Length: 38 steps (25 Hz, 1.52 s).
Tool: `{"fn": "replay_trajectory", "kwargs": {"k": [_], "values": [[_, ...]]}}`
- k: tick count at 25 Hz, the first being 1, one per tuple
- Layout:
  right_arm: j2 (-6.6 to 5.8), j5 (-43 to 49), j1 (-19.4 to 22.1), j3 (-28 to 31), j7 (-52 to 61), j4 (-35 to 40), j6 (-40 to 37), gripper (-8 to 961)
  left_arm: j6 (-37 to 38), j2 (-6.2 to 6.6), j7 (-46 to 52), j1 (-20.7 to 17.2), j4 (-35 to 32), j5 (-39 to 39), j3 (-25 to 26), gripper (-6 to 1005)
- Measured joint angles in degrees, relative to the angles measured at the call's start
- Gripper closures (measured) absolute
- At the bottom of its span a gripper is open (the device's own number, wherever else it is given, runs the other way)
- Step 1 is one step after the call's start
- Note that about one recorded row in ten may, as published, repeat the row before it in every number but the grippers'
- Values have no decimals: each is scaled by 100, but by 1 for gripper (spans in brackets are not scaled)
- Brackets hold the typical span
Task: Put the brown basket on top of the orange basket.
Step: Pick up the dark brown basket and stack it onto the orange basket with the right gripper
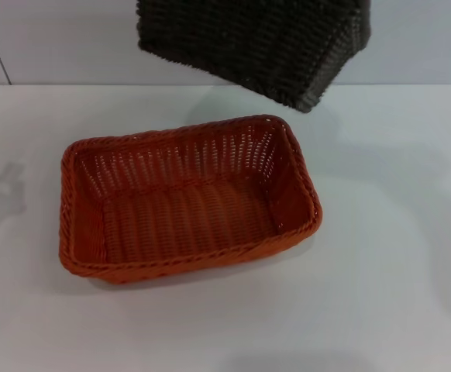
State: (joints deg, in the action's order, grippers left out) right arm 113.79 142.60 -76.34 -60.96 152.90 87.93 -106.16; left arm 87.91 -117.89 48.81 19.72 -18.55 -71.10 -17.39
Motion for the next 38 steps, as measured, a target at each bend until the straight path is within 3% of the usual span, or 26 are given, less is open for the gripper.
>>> {"fn": "replay_trajectory", "kwargs": {"k": [8,22,38], "values": [[62,754,-490,-257,-66,-420,-45,822,-2,3,-3,27,0,-1,-2,882],[235,852,-889,-529,-223,-1322,169,829,-28,1,-3,49,0,-6,-67,883],[367,858,-1299,-553,-276,-1461,179,836,-73,-6,-62,64,71,-9,-133,883]]}}
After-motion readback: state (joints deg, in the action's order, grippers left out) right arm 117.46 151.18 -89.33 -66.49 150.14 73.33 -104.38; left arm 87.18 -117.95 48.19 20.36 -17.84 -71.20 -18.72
